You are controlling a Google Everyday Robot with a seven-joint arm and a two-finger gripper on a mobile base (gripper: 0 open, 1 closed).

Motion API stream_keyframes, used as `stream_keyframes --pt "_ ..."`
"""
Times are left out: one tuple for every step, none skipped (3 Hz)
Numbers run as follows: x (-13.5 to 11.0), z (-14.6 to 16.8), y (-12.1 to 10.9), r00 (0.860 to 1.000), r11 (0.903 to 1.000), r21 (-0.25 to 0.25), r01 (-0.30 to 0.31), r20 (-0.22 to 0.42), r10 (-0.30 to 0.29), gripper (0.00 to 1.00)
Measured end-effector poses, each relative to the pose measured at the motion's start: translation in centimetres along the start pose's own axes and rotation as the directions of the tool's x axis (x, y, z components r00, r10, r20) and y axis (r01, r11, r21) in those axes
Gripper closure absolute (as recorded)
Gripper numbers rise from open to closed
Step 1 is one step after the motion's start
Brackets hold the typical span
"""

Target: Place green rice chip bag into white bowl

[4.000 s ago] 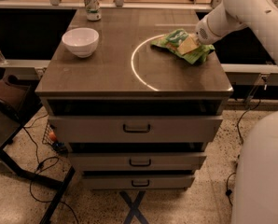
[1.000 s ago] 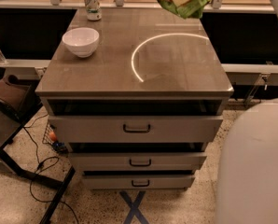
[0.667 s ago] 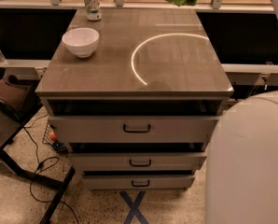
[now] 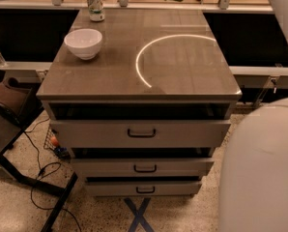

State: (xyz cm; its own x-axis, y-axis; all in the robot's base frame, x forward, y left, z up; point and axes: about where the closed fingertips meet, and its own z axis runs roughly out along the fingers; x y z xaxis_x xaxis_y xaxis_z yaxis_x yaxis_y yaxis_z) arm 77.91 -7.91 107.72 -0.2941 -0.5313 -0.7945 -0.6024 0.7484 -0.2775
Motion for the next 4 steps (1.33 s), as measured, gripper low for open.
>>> stream_keyframes --pt "-1.6 0.7 2.0 0.995 0.9980 0.029 -0.056 0.079 0.054 1.00" --pt "0.0 3.9 5.6 0.980 0.9887 -0.011 -0.150 0.128 0.150 1.00" --pt "0.5 7.2 8.8 0.955 0.9765 -0.066 -0.205 0.204 0.215 1.00" --pt "-1.6 6.8 8.4 0.936 0.9772 -0.056 -0.205 0.281 0.212 1.00"
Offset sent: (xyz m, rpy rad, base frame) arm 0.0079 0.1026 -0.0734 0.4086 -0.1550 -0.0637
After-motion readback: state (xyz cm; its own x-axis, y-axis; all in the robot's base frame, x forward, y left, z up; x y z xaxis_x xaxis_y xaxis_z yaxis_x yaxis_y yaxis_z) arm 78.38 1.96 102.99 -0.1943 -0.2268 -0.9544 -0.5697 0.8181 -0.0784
